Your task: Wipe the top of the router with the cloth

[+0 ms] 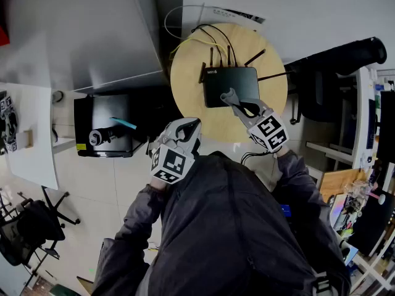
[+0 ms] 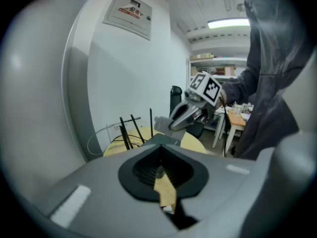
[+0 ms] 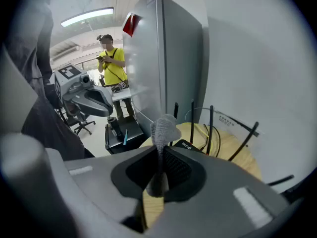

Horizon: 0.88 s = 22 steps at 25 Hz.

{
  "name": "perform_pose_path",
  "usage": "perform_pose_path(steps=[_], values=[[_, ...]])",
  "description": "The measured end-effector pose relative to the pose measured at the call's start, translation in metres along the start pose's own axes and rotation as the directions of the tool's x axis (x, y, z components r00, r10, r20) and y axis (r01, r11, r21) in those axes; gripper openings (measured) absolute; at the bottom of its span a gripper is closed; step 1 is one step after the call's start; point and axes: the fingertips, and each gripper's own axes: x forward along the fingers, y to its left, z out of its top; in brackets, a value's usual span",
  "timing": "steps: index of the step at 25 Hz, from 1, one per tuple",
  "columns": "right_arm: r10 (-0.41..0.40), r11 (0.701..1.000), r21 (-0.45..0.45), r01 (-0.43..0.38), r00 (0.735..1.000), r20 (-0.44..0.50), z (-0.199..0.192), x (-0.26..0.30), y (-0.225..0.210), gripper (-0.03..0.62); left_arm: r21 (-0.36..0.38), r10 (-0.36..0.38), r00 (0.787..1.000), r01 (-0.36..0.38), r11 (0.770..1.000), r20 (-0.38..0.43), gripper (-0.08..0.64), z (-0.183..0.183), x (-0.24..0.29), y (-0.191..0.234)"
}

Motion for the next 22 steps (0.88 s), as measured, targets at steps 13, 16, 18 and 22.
perform_pose_path(steps=[13, 16, 18, 22], values=[[0.017, 0.988, -0.137, -0.07, 0.935, -0.353, -0.016, 0.158, -0.097, 0.031, -0.002, 0.036, 0.997, -0.037, 0.999, -0.063, 0.0, -0.005, 0.008, 0.045], [0.03, 0.975, -0.189, -0.115, 0.916, -0.4, -0.02, 0.17, -0.09, 0.032, -0.041, 0.071, 0.995, -0.074, 0.996, -0.074, 0.0, -0.012, 0.002, 0.05], [0.035, 0.961, -0.232, -0.148, 0.901, -0.433, -0.026, 0.174, -0.082, 0.031, -0.074, 0.086, 0.993, -0.092, 0.993, -0.08, 0.0, -0.017, 0.0, 0.051], [0.067, 0.931, -0.289, -0.223, 0.882, -0.466, -0.032, 0.169, -0.062, 0.032, -0.105, 0.092, 0.992, -0.101, 0.989, -0.089, 0.0, -0.023, 0.0, 0.049]])
